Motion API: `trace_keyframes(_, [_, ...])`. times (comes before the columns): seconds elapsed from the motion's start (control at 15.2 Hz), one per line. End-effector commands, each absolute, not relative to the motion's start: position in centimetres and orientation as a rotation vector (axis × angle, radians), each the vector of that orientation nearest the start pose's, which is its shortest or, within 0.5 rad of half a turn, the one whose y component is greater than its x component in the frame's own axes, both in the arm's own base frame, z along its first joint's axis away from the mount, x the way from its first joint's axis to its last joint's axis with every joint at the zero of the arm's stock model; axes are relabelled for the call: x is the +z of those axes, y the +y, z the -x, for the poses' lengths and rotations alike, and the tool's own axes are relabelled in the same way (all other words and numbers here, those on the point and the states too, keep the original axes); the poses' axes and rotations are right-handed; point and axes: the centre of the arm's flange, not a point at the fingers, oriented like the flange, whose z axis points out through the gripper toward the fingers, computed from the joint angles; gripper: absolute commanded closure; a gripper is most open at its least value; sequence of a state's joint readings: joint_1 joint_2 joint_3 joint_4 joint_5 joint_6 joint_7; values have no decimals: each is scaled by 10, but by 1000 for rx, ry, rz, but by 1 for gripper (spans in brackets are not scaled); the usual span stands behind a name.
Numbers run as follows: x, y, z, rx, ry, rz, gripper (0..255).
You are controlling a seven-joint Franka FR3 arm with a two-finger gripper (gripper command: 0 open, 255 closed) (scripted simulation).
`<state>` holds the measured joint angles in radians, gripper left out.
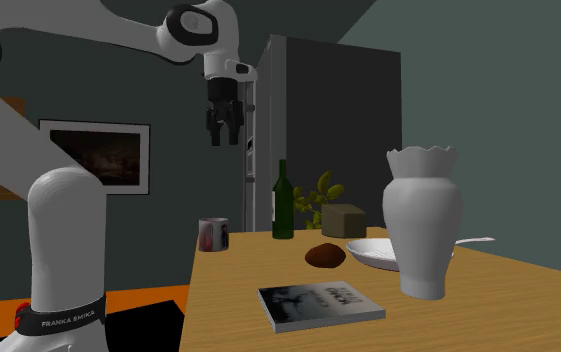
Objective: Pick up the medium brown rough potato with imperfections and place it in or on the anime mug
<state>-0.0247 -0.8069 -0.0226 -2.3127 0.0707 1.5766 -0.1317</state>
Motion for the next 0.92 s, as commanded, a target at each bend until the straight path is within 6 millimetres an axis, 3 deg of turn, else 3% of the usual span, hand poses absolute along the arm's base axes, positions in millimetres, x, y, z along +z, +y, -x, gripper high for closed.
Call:
trace_keyframes(0.0, [618,-9,-302,-119,-142,3055,0])
trace_keyframes(0.86, [505,-72,-420,-74,-191,3049,0])
